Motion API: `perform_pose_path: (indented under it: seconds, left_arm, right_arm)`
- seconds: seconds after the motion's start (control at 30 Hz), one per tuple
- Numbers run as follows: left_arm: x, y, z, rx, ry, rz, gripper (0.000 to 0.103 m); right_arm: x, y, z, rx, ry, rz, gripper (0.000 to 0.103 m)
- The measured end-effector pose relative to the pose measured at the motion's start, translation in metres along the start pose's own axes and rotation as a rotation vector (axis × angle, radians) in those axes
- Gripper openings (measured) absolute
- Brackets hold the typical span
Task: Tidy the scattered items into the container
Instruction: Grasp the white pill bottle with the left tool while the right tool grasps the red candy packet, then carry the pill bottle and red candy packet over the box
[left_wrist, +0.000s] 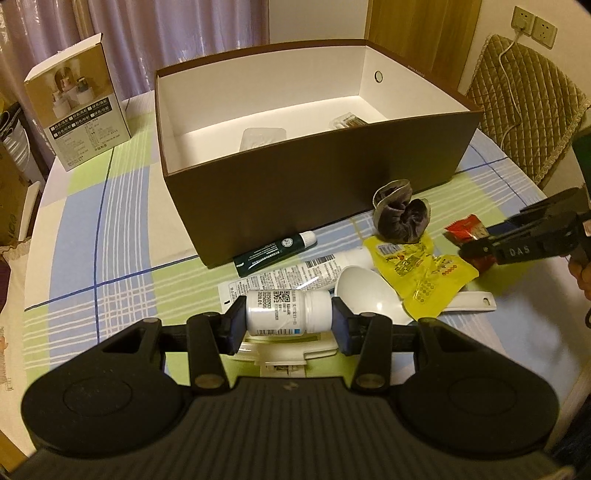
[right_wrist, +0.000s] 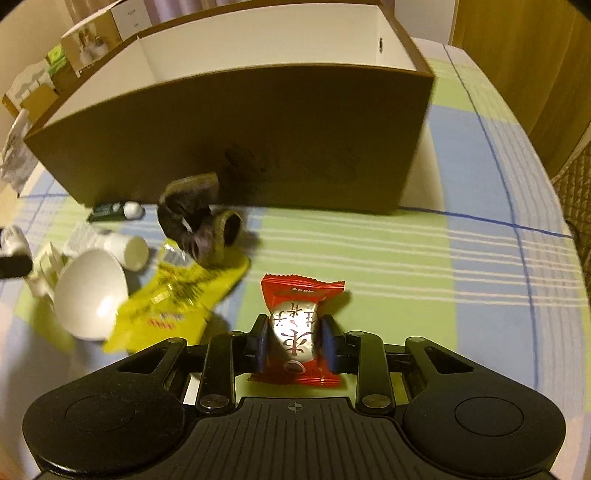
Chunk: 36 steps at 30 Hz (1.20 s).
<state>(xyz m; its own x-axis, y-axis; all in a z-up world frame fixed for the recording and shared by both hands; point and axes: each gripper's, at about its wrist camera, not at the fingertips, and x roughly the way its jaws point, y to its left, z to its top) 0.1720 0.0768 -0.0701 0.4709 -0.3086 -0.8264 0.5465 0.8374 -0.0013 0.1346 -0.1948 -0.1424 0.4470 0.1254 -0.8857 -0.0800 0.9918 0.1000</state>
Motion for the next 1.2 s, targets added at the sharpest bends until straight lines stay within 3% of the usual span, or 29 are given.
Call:
perform_pose_path:
  seconds: [0.2,0.4,0.8,1.2]
  left_arm:
    - [-0.013,-0.004,0.0,-0.001,-0.015,0.014,0.041]
    - [-0.03,-0.008,0.003,-0.007,-0.051,0.012,0.041]
    - [-0.06,0.004,0.026,-0.008,-0.158,0.038,0.041]
    - [-0.067,0.017,0.061,0.038,-0.225,0.053,0.041]
  right_arm:
    - [-0.016,-0.021,-0.019,0.037,0.026,-0.003,0.032]
    - [-0.046,-0.03,-0.018,0.09,0.003,0.052,0.032]
    - [-0.102,-0.006,0.026,0.034,-0.154,0.148,0.032]
    - [-0.125,-0.005,0.073,0.035,-0.264,0.174,0.032]
